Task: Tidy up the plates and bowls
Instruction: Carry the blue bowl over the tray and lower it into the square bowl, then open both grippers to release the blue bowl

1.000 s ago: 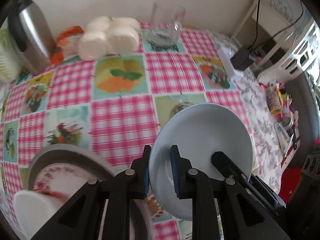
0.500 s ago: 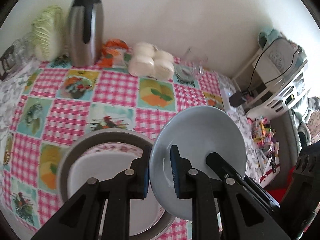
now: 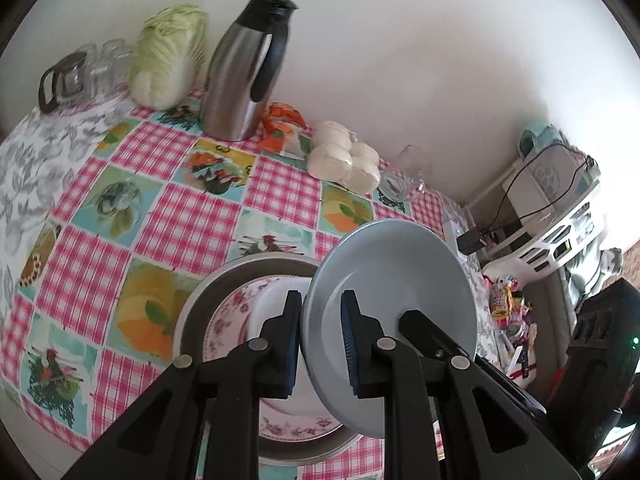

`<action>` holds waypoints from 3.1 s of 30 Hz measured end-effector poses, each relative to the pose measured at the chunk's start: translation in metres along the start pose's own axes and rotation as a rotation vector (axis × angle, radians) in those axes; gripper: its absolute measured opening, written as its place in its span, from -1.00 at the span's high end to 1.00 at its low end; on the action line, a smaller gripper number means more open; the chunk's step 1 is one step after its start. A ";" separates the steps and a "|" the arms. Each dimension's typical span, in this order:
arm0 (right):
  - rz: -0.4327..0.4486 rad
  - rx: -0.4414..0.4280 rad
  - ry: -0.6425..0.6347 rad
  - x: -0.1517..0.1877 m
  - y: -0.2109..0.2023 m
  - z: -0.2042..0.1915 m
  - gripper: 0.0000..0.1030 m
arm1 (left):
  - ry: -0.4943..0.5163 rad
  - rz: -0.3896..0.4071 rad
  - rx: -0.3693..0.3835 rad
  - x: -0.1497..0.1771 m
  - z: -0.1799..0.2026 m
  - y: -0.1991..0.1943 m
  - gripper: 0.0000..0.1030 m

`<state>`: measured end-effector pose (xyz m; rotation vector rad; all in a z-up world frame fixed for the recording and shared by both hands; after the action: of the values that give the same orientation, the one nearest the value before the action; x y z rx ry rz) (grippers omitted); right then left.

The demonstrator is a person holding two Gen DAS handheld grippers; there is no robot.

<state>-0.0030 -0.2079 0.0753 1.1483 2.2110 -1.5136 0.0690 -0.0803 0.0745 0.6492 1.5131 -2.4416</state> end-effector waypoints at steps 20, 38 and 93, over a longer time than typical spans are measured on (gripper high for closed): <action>-0.117 0.117 -0.069 0.020 0.037 -0.003 0.65 | -0.062 -0.040 0.026 0.021 -0.029 0.026 0.68; -0.097 0.153 -0.071 0.015 0.030 0.003 0.57 | -0.089 -0.009 -0.031 0.021 -0.039 0.030 0.74; 0.001 0.201 -0.093 0.056 -0.010 0.025 -1.00 | -0.006 0.150 -0.285 0.057 -0.071 -0.031 -0.99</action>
<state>-0.0533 -0.2042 0.0386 1.1079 2.0353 -1.7836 0.0255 0.0004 0.0457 0.6693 1.6987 -2.0652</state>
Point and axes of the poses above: each gripper's, at about its wrist camera, not at the fingertips, and y roughly the way its jaws point, z to its right, x to its underside, the point moved 3 cm from there along y, roughly the way its jaws point, and after that the axes turned 4 degrees about -x, right-handed, at the moved point
